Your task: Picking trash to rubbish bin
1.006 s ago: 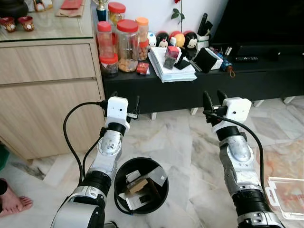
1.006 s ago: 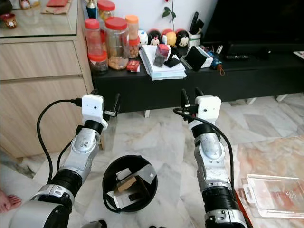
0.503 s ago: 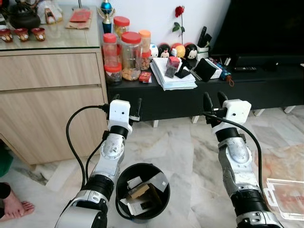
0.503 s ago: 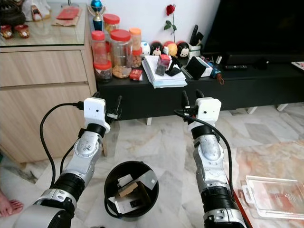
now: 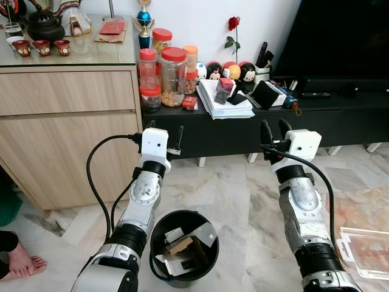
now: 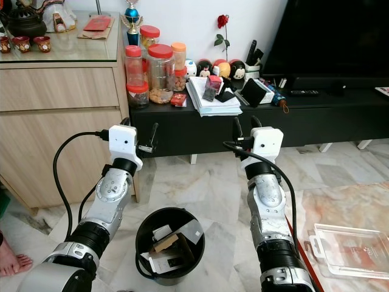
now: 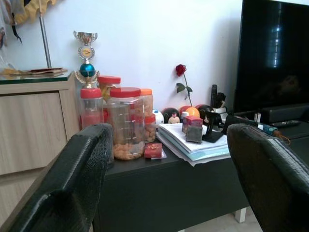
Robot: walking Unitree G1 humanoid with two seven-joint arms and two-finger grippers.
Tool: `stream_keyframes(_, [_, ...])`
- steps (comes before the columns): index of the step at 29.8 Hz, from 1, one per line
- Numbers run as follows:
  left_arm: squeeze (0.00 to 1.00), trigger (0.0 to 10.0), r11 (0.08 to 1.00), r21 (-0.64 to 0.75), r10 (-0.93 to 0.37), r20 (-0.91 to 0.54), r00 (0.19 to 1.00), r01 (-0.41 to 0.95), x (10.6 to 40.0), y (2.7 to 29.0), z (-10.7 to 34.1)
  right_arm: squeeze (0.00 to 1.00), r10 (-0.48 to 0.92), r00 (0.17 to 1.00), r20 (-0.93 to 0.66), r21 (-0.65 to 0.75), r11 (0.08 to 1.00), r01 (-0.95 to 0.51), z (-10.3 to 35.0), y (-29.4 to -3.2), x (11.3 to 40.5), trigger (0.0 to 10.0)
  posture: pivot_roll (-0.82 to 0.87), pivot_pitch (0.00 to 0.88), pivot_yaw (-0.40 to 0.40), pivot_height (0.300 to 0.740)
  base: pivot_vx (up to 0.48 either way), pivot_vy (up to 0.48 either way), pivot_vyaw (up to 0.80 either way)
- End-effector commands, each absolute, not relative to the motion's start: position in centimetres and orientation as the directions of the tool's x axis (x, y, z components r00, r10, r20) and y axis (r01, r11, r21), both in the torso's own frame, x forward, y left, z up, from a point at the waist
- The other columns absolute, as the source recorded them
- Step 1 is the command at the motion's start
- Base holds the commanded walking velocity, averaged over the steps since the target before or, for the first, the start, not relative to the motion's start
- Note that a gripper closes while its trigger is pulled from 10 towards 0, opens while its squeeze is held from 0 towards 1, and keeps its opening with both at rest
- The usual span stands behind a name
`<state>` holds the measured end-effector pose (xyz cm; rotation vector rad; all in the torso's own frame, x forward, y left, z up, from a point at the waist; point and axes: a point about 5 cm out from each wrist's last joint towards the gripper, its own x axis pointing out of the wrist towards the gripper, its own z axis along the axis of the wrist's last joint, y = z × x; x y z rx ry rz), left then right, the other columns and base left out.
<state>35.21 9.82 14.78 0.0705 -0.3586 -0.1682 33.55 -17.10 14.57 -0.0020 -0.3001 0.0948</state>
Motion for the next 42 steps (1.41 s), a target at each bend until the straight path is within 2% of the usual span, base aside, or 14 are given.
stream_keyframes(1, [0.0, 10.0, 0.983, 0.087, -0.185, 0.359, 0.915, 0.164, 35.29, 9.38, 15.25, 0.0, 0.062, 0.949, 0.31, 0.0, 0.998, -0.066, 14.98, -17.77, 33.76, 10.0, 0.16, 0.0, -0.107, 0.74, 0.0, 0.0, 0.0])
stream_keyframes(42, [0.0, 10.0, 0.986, 0.055, -0.169, 0.374, 0.912, 0.16, 35.36, 9.38, 15.64, 0.0, 0.082, 0.948, 0.306, -0.008, 0.996, -0.084, 15.37, -17.72, 34.1, 10.0, 0.14, 0.015, -0.116, 0.74, 0.0, 0.0, 0.0])
